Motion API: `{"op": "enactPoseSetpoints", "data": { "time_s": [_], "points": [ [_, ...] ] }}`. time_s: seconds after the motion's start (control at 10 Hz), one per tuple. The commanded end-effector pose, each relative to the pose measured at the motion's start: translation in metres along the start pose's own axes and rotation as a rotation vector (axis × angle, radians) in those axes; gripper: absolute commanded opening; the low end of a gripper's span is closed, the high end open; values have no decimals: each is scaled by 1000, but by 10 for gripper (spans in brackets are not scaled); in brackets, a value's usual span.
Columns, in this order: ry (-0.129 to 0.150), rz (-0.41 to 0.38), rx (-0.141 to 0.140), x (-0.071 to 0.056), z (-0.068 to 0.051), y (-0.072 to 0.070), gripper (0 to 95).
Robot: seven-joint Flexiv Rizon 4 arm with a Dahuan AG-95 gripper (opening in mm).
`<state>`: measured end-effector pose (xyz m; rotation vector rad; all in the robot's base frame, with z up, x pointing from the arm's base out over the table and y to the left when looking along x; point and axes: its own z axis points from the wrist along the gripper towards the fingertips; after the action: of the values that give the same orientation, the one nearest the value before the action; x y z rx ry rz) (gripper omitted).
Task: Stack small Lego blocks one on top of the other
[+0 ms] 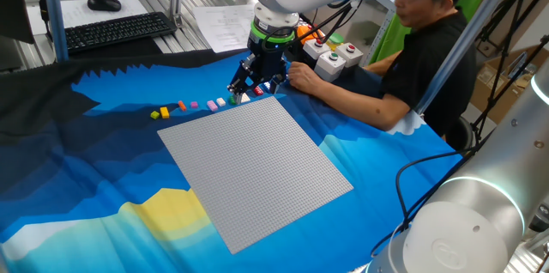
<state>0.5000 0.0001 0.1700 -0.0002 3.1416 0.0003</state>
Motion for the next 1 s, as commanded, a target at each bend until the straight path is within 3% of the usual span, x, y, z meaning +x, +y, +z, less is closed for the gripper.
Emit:
{"op": "enactPoseSetpoints", "data": {
  "time_s": [0.1,0.2,0.5,1.0],
  "points": [
    [0,0,0,0,0,0,950],
    [-38,82,-42,0,0,0,0],
    [-39,81,-42,6,3,1,0],
    [-35,59,-39,3,5,-1,0]
  ]
}}
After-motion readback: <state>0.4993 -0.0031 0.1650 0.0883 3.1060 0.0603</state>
